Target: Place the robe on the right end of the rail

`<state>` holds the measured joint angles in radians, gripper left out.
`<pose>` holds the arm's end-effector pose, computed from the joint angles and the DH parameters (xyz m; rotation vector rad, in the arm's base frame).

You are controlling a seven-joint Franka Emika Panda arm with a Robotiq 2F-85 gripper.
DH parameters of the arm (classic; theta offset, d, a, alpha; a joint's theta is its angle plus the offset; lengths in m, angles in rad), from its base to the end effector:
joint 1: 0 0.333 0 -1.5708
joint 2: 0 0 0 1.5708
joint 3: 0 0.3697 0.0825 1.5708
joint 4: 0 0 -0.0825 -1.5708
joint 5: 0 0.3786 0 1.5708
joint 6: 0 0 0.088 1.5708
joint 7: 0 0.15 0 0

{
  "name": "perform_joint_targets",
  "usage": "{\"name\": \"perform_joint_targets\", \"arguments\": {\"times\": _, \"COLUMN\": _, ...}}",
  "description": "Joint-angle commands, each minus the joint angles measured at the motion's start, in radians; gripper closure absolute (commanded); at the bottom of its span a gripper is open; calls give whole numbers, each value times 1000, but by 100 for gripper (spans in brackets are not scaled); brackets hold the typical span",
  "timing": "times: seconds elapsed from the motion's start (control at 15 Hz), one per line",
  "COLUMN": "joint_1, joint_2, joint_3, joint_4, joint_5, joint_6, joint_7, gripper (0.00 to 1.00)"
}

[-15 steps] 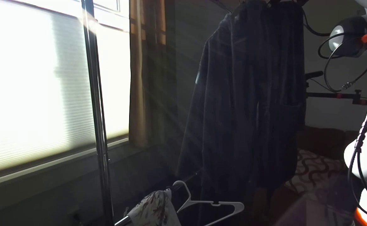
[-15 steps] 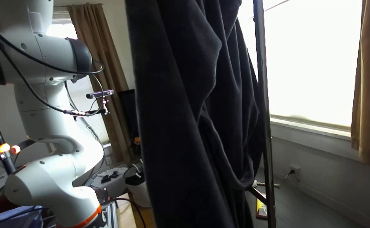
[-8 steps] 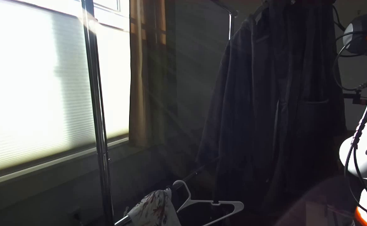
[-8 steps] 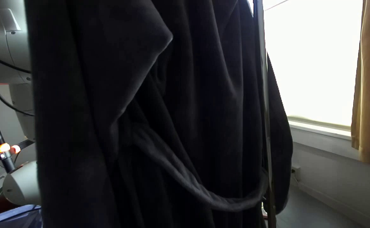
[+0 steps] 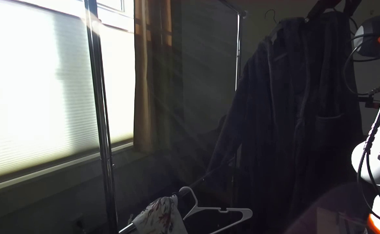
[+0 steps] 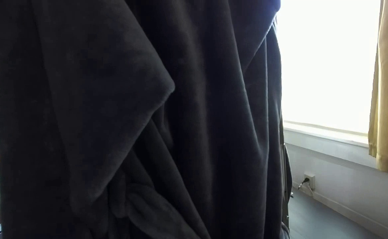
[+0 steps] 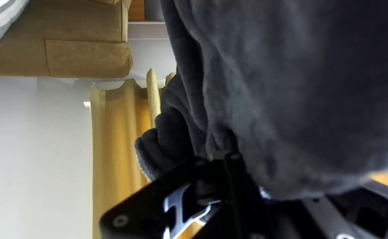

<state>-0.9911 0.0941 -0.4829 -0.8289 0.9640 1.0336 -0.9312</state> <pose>0.2087 -0.4031 0.9055 -2.7715 -0.0417 -1.0625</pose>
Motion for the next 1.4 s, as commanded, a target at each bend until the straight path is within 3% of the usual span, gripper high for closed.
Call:
{"name": "perform_joint_targets", "arguments": {"times": 0.0, "joint_1": -4, "joint_2": -3, "joint_3": -19, "joint_4": -42, "joint_5": -77, "joint_6": 38, "joint_7": 32, "gripper": 97}}
{"name": "perform_joint_targets", "arguments": {"times": 0.6, "joint_1": 35, "joint_2": 3, "joint_3": -19, "joint_4": -116, "joint_5": -234, "joint_6": 253, "joint_7": 109, "gripper": 97}}
{"name": "perform_joint_targets", "arguments": {"times": 0.8, "joint_1": 25, "joint_2": 31, "joint_3": -13, "joint_4": -102, "joint_5": -216, "joint_6": 205, "joint_7": 73, "gripper": 98}}
{"name": "perform_joint_targets", "arguments": {"times": 0.93, "joint_1": 32, "joint_2": 38, "joint_3": -9, "joint_4": -103, "joint_5": -216, "joint_6": 203, "joint_7": 73, "gripper": 92}}
{"name": "perform_joint_targets", "arguments": {"times": 1.0, "joint_1": 33, "joint_2": 33, "joint_3": -4, "joint_4": -108, "joint_5": -195, "joint_6": 195, "joint_7": 66, "gripper": 98}}
{"name": "perform_joint_targets", "arguments": {"times": 1.2, "joint_1": 33, "joint_2": 29, "joint_3": 11, "joint_4": -84, "joint_5": -141, "joint_6": 180, "joint_7": 48, "gripper": 97}}
{"name": "perform_joint_targets", "arguments": {"times": 1.33, "joint_1": -9, "joint_2": 32, "joint_3": 60, "joint_4": -47, "joint_5": -96, "joint_6": 139, "joint_7": 32, "gripper": 97}}
